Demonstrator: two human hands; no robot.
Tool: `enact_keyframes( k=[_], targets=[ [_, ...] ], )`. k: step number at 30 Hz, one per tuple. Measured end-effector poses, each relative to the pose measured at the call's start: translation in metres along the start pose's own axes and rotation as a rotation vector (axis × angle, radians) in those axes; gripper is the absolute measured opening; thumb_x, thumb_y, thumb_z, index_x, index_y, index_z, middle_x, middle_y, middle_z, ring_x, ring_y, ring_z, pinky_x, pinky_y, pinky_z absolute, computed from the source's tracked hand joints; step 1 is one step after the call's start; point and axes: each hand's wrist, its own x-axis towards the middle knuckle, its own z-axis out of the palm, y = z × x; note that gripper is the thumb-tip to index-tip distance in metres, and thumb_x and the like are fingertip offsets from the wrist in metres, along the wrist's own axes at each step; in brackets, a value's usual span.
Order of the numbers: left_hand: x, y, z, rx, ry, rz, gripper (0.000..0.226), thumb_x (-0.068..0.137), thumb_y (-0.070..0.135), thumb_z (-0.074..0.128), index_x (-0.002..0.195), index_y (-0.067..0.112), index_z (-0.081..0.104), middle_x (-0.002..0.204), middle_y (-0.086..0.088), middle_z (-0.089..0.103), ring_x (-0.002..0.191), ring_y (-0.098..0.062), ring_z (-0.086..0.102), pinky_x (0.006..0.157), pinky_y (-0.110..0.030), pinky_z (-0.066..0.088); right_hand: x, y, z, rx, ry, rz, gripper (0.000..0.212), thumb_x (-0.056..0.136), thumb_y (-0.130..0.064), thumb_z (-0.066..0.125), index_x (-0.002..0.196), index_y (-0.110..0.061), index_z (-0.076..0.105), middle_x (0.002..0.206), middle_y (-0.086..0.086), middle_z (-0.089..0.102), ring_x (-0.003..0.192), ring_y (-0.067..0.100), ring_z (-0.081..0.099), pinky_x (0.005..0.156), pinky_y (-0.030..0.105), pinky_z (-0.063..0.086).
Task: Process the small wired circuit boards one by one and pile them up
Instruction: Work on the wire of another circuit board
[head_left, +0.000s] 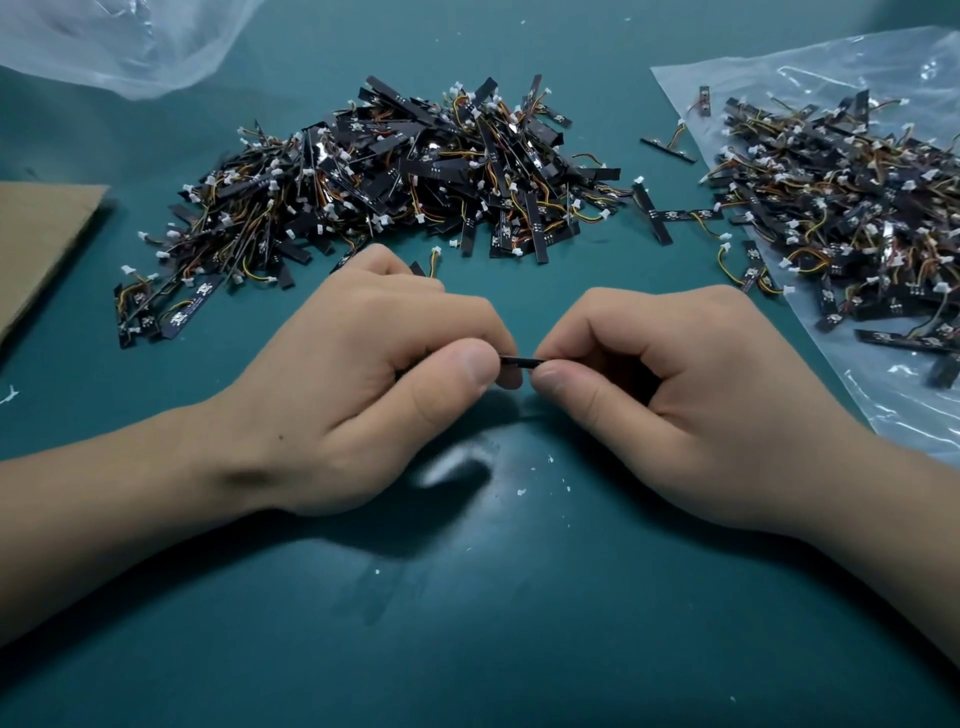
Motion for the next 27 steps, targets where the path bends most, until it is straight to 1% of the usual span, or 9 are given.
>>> enact_keyframes(
  k=[2, 4, 6, 8, 10, 14, 20, 24, 27],
  targets=[
    [0.0002, 0.0008, 0.0012, 0.017, 0.022, -0.016, 0.033, 0.099, 0.028, 0.040, 0.091, 0.022, 0.071, 0.063, 0.007, 0.059, 0.061, -0.010, 0.051, 0.080, -0.038, 0.038, -0.0006, -0.0005, -0.0001, 0.001, 0.016, 0.002, 0.011, 0.097, -0.034, 0.064, 0.091, -0.027, 0.070, 0.065, -0.021, 0.058, 0.060, 0.006, 0.055, 0.055, 0.022, 0.040],
    [0.0006, 0.0017, 0.0032, 0.080, 0.058, -0.016, 0.025, 0.097, 0.027, 0.050, 0.090, 0.020, 0.073, 0.065, 0.010, 0.061, 0.060, -0.008, 0.048, 0.080, -0.036, 0.041, -0.0011, -0.0013, -0.0005, 0.008, 0.029, 0.006, 0.012, 0.097, -0.033, 0.064, 0.090, -0.026, 0.070, 0.063, -0.019, 0.058, 0.058, 0.006, 0.054, 0.055, 0.019, 0.038],
    [0.0009, 0.0024, 0.0047, 0.140, 0.072, -0.007, 0.019, 0.095, 0.022, 0.059, 0.088, 0.015, 0.075, 0.068, 0.006, 0.065, 0.061, -0.012, 0.047, 0.077, -0.041, 0.047, -0.0012, -0.0015, -0.0012, 0.020, 0.022, 0.019, 0.012, 0.097, -0.034, 0.063, 0.089, -0.027, 0.068, 0.062, -0.017, 0.057, 0.058, 0.007, 0.054, 0.055, 0.020, 0.038],
    [0.0012, 0.0029, 0.0054, 0.185, 0.070, 0.002, 0.015, 0.089, 0.016, 0.064, 0.082, 0.009, 0.076, 0.068, 0.000, 0.067, 0.062, -0.018, 0.045, 0.072, -0.048, 0.053, -0.0006, -0.0011, -0.0011, 0.020, -0.007, 0.045, 0.015, 0.097, -0.037, 0.060, 0.089, -0.028, 0.067, 0.059, -0.013, 0.056, 0.057, 0.011, 0.053, 0.054, 0.026, 0.037],
    [0.0012, 0.0037, 0.0057, 0.197, 0.059, -0.003, 0.014, 0.086, 0.015, 0.065, 0.080, 0.007, 0.076, 0.068, -0.002, 0.067, 0.063, -0.017, 0.045, 0.071, -0.049, 0.054, 0.0005, -0.0010, -0.0003, -0.006, -0.053, 0.058, 0.019, 0.099, -0.041, 0.056, 0.091, -0.028, 0.067, 0.057, -0.011, 0.053, 0.056, 0.013, 0.050, 0.053, 0.033, 0.038],
    [0.0001, 0.0047, 0.0050, 0.180, 0.042, -0.014, 0.015, 0.086, 0.016, 0.065, 0.080, 0.008, 0.077, 0.069, 0.000, 0.067, 0.065, -0.014, 0.043, 0.072, -0.042, 0.047, 0.0011, -0.0014, -0.0013, -0.053, -0.108, 0.023, 0.021, 0.100, -0.040, 0.052, 0.091, -0.029, 0.068, 0.061, -0.012, 0.055, 0.058, 0.013, 0.048, 0.058, 0.041, 0.045],
    [0.0009, 0.0038, 0.0056, 0.167, 0.039, -0.017, 0.014, 0.086, 0.016, 0.065, 0.079, 0.010, 0.076, 0.069, 0.003, 0.065, 0.064, -0.012, 0.042, 0.071, -0.041, 0.043, 0.0006, -0.0008, -0.0019, -0.028, -0.090, 0.009, 0.020, 0.100, -0.035, 0.055, 0.090, -0.027, 0.072, 0.064, -0.010, 0.059, 0.059, 0.016, 0.052, 0.058, 0.042, 0.047],
    [-0.0011, 0.0044, 0.0061, 0.134, 0.061, -0.040, 0.014, 0.086, 0.016, 0.065, 0.084, 0.008, 0.076, 0.075, 0.011, 0.057, 0.067, -0.012, 0.042, 0.074, -0.040, 0.049, 0.0004, -0.0010, -0.0010, -0.031, -0.081, 0.023, 0.020, 0.100, -0.038, 0.055, 0.090, -0.029, 0.070, 0.060, -0.011, 0.056, 0.057, 0.014, 0.050, 0.055, 0.041, 0.046],
    [-0.0006, 0.0048, 0.0061, 0.166, 0.050, -0.018, 0.013, 0.085, 0.012, 0.065, 0.081, 0.006, 0.076, 0.070, 0.004, 0.063, 0.065, -0.015, 0.042, 0.073, -0.045, 0.053, 0.0001, -0.0016, -0.0011, -0.027, -0.076, 0.021, 0.019, 0.099, -0.038, 0.056, 0.089, -0.029, 0.070, 0.059, -0.014, 0.053, 0.055, 0.013, 0.049, 0.054, 0.040, 0.045]
  ],
)
